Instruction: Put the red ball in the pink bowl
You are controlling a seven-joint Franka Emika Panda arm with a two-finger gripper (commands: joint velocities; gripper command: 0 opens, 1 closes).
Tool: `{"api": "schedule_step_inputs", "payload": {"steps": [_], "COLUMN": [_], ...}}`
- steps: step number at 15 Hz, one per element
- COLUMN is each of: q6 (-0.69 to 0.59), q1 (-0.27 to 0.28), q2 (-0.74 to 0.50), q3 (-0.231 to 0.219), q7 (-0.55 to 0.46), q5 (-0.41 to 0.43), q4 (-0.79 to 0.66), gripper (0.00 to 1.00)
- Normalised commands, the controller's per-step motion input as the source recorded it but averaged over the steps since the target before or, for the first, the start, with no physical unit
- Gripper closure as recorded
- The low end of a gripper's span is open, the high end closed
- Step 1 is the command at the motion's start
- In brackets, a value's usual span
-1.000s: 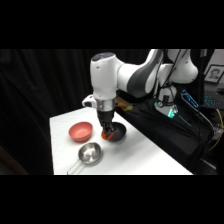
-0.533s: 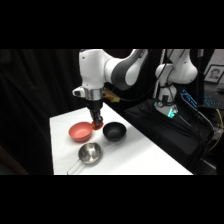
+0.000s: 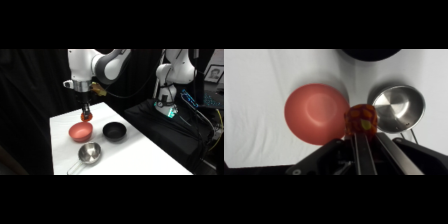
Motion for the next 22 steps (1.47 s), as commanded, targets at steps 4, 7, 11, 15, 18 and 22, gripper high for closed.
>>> {"api": "schedule_step_inputs", "payload": {"steps": [4, 7, 11, 15, 18, 22], "q6": [-0.14, -0.15, -0.14, -0.11, -0.05, -0.02], "q1": [-0.126, -0.09, -0.047, -0.037, -0.034, -0.023], "q2": [0.34, 0.34, 0.29, 0.24, 0.24, 0.23], "q3": [-0.031, -0.023, -0.006, 0.002, -0.013, -0.013], "q7": [-0.2, -0.14, -0.11, -0.08, -0.04, -0.01], "q5": [0.173, 0.137, 0.127, 0.135, 0.121, 0.124], "q4": [0.52, 0.49, 0.41, 0.32, 0.28, 0.26], "gripper": [0.98, 0.98, 0.98, 0.98, 0.98, 0.98]}}
